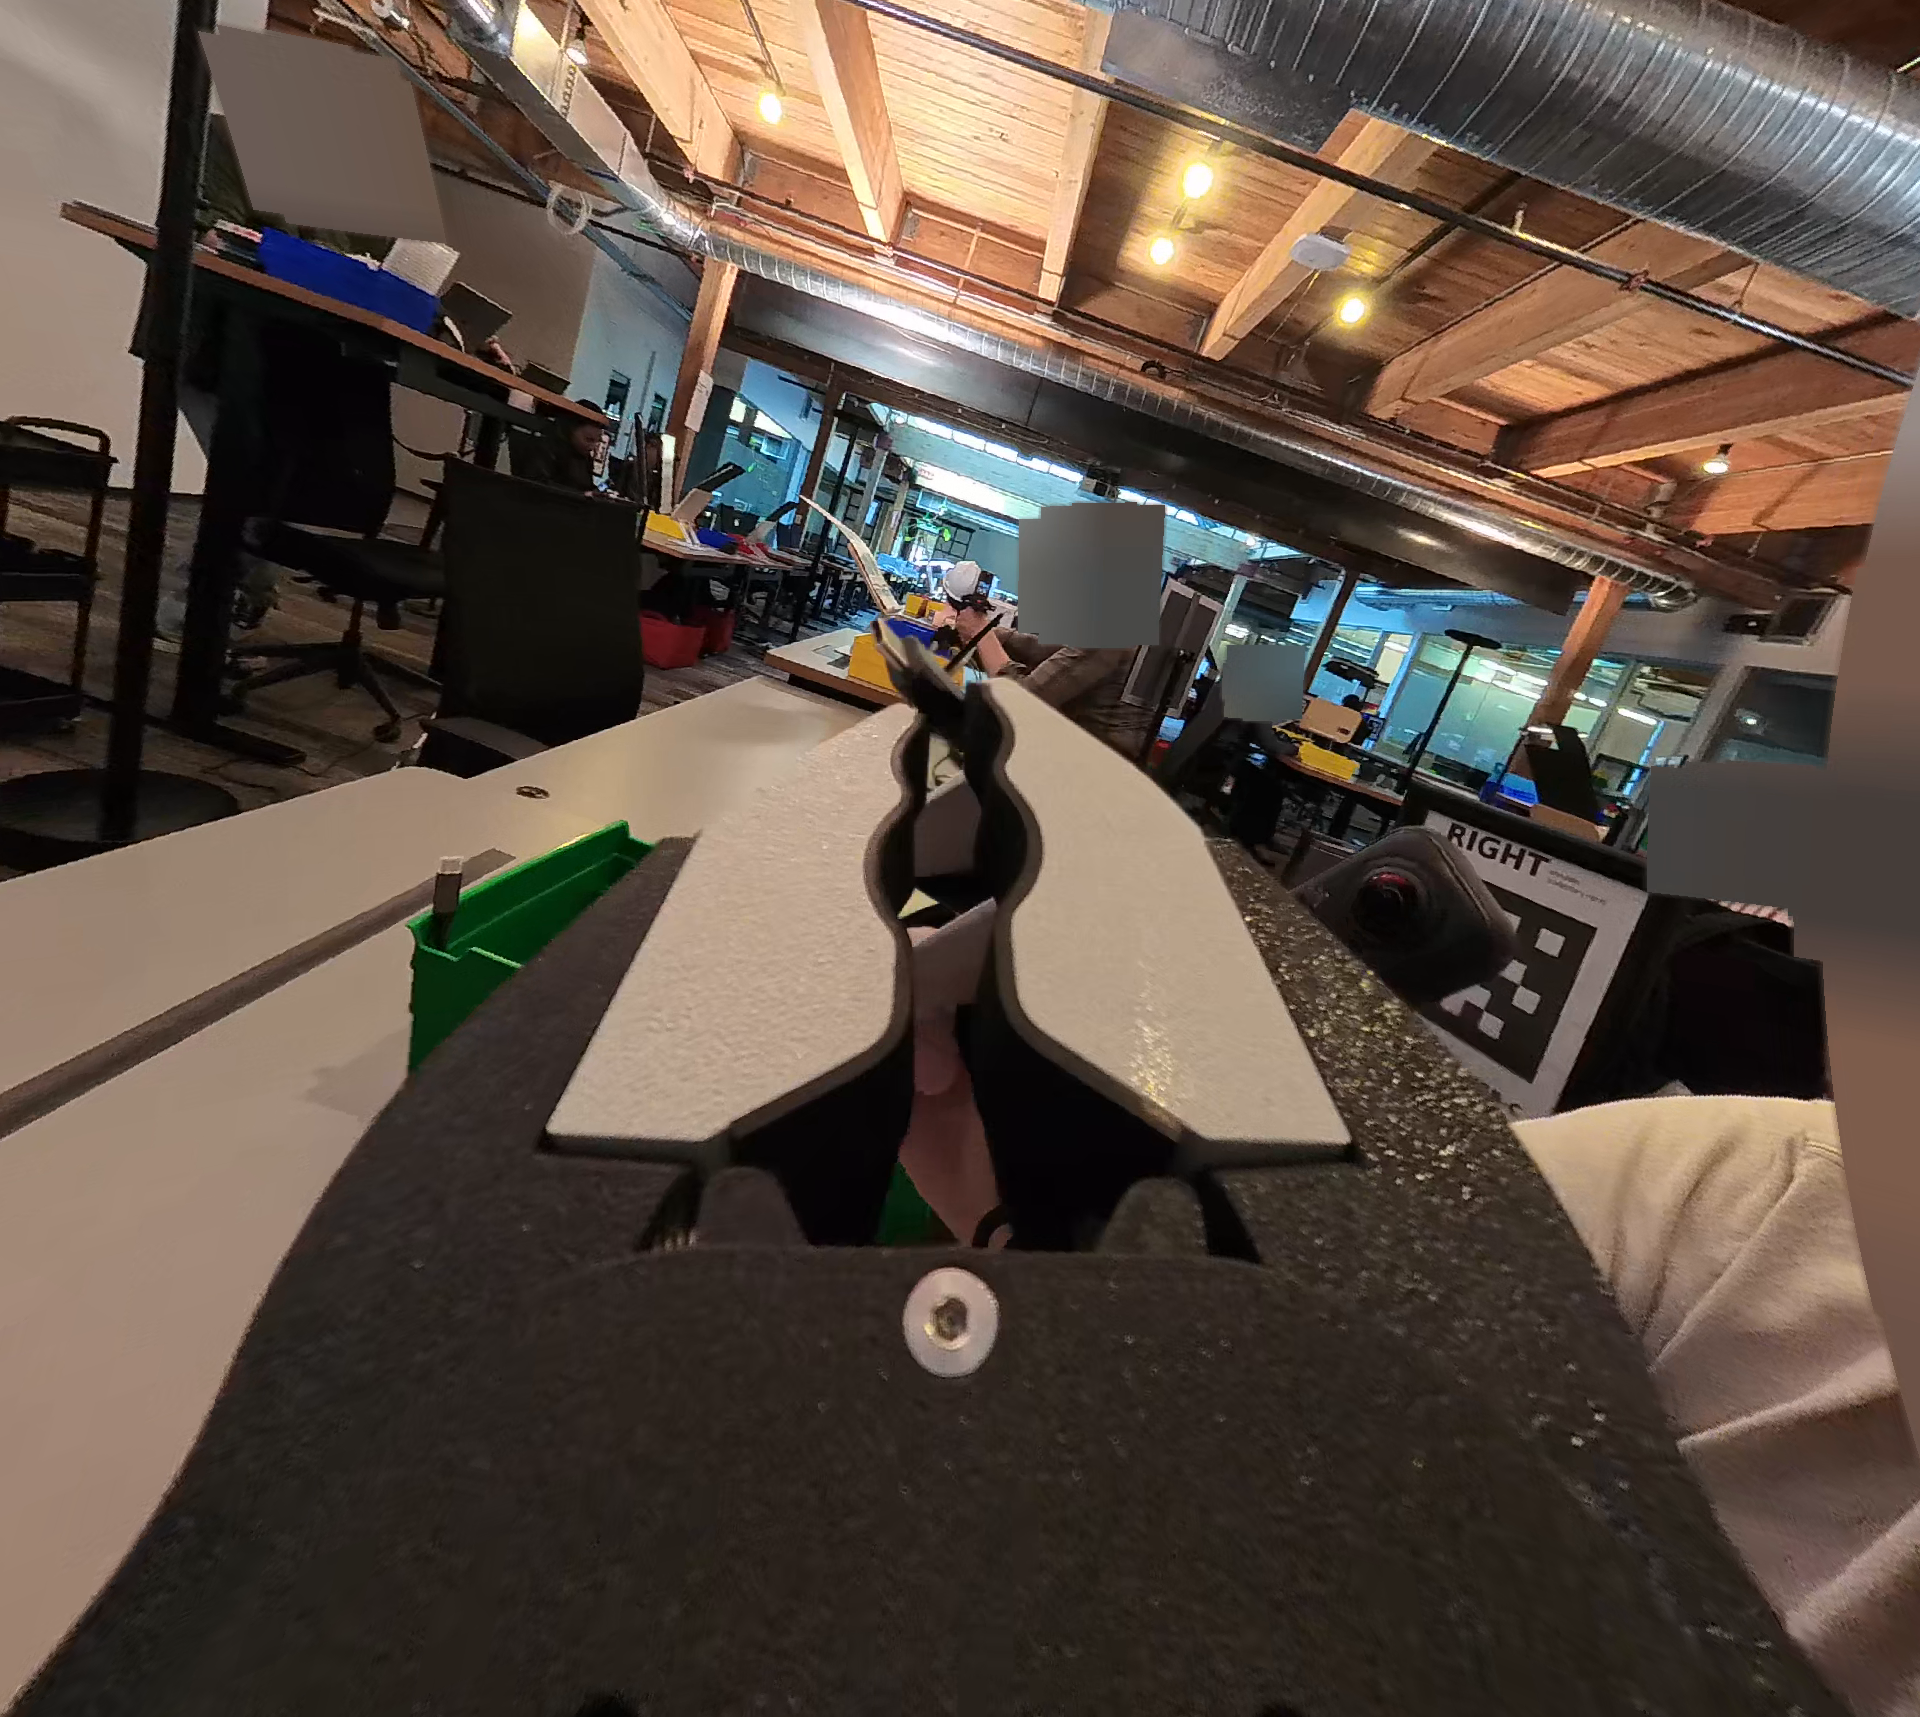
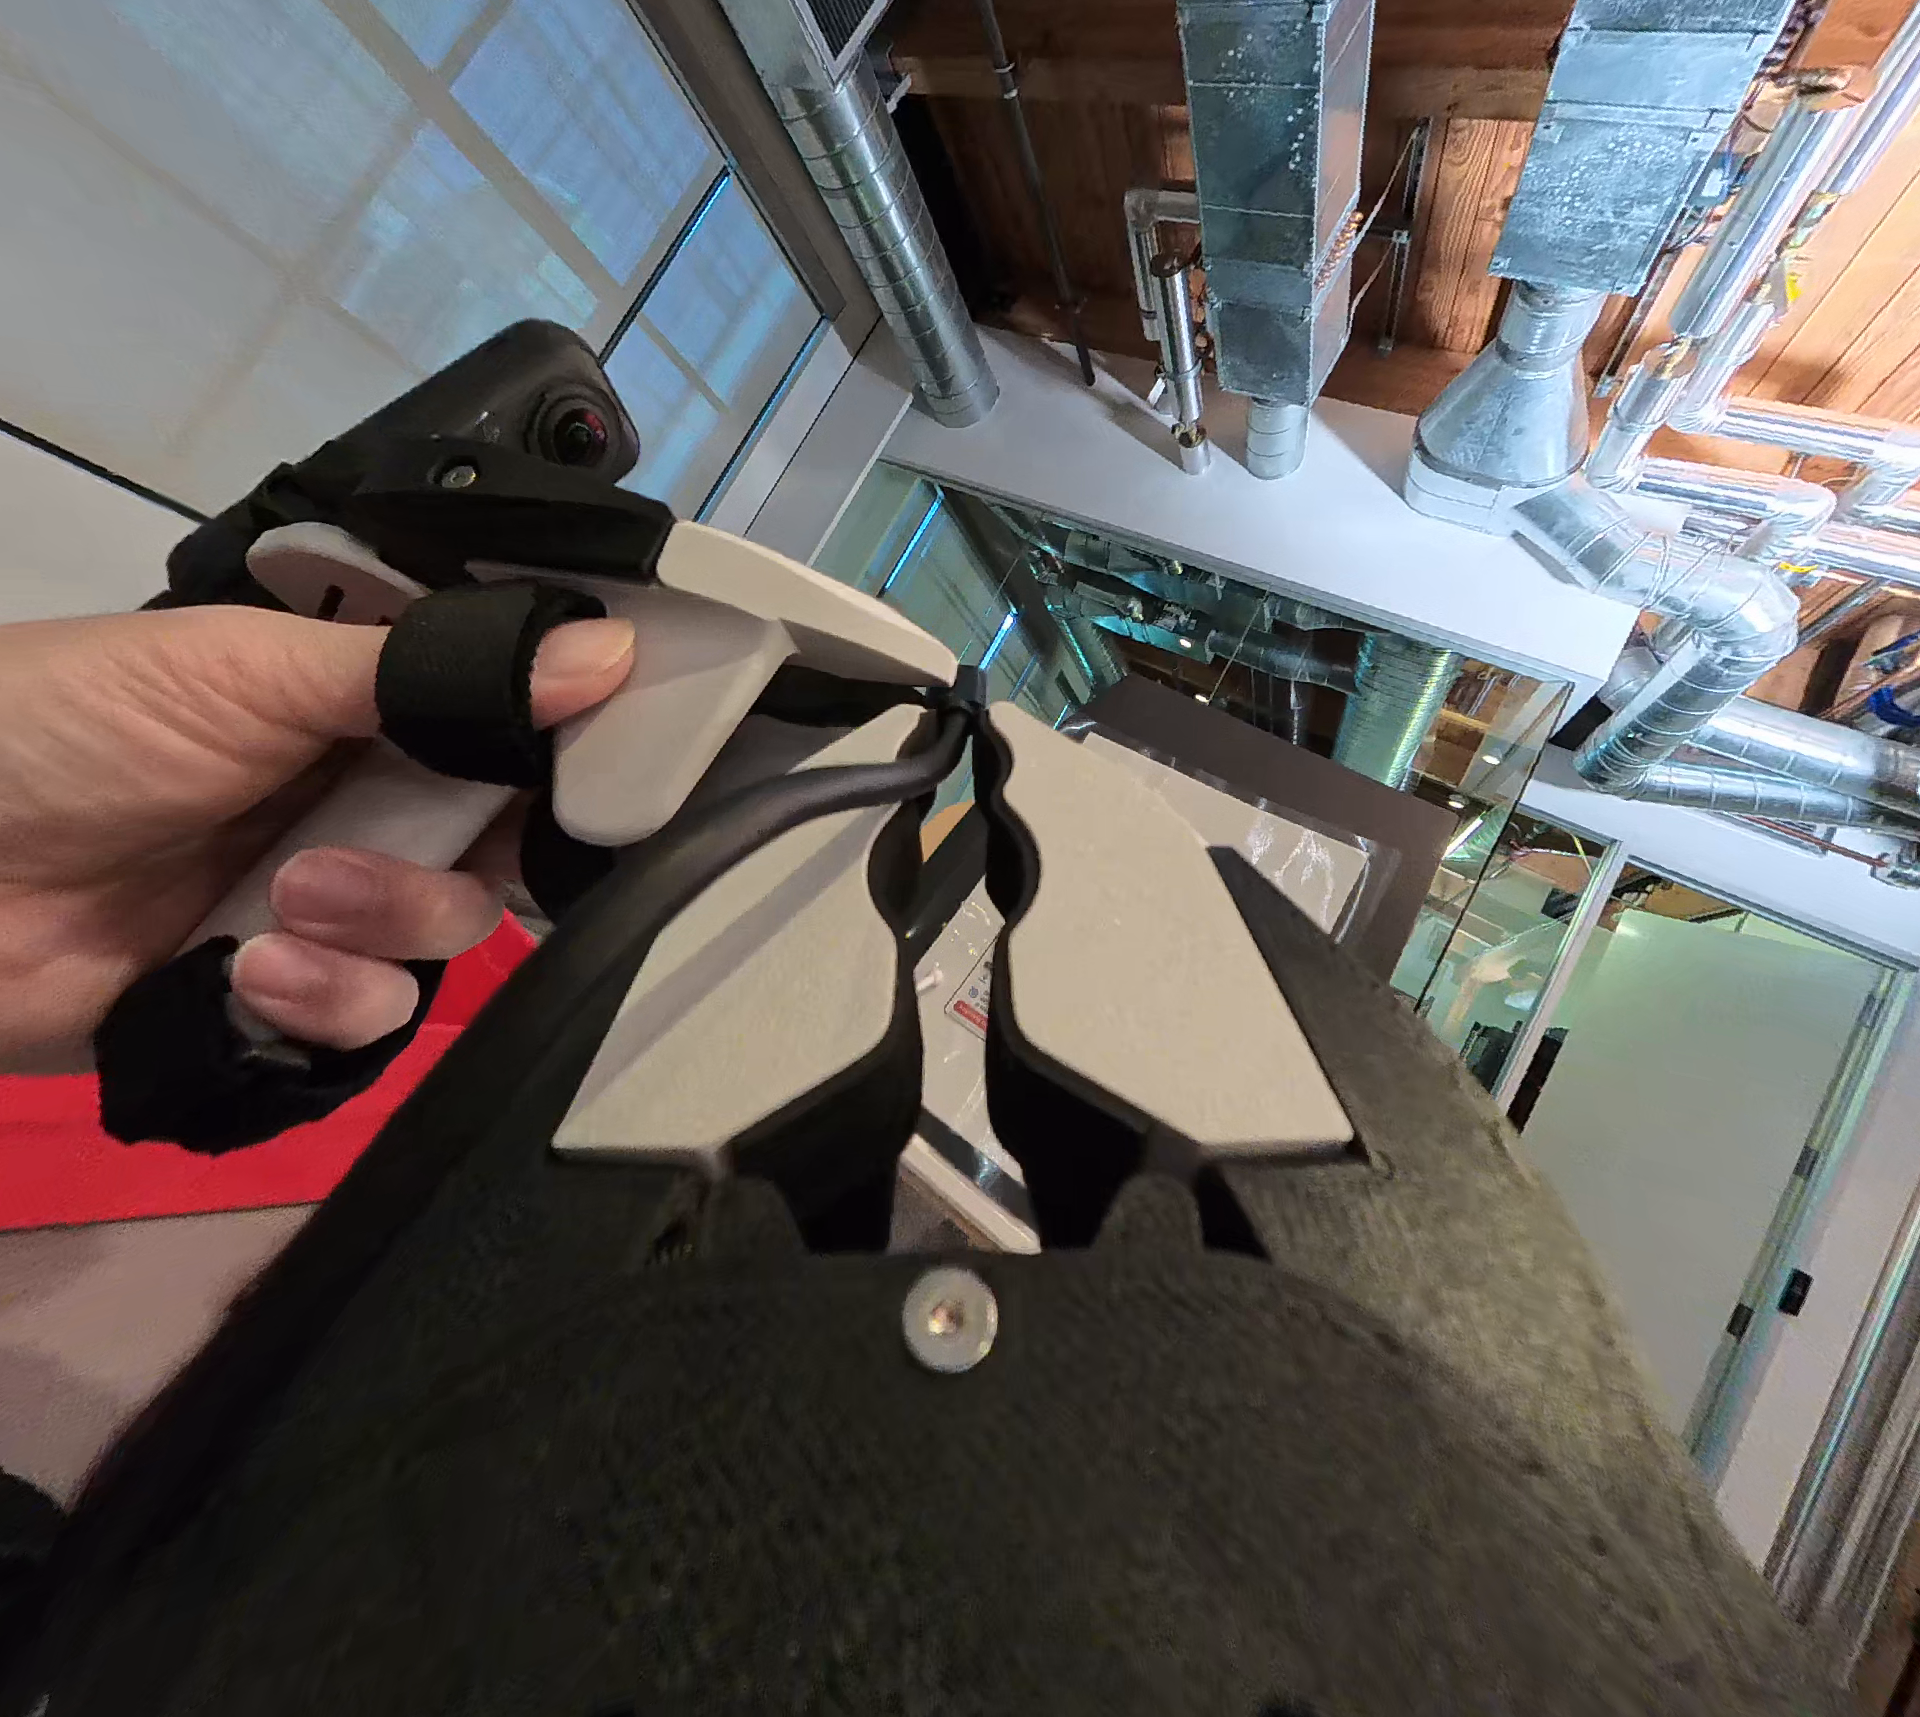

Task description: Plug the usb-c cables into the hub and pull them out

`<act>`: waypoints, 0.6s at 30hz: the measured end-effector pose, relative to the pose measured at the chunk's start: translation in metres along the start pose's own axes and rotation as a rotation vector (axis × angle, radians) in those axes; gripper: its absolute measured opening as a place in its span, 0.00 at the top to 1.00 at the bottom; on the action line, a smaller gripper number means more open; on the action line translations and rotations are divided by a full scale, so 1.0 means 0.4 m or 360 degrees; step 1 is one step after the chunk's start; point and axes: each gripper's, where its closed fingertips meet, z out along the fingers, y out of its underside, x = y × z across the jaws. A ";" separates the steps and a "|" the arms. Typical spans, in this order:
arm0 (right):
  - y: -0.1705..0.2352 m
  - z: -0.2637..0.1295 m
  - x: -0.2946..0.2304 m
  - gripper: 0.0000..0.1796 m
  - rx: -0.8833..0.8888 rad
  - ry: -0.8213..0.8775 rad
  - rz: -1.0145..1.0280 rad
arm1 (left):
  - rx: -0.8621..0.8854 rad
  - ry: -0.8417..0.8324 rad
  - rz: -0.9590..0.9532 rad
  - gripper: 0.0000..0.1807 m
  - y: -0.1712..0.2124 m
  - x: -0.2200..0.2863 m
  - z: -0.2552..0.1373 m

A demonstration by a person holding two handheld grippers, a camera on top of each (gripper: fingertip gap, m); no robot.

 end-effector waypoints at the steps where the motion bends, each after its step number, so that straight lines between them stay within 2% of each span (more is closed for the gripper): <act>1: 0.000 0.000 0.000 0.96 -0.0003 -0.0007 0.0001 | 0.0000 -0.0012 0.0015 0.97 -0.001 -0.001 0.000; 18: -0.004 -0.001 -0.002 0.96 0.0018 0.0023 -0.0039 | 0.0013 -0.0033 0.0057 0.97 -0.004 0.006 0.000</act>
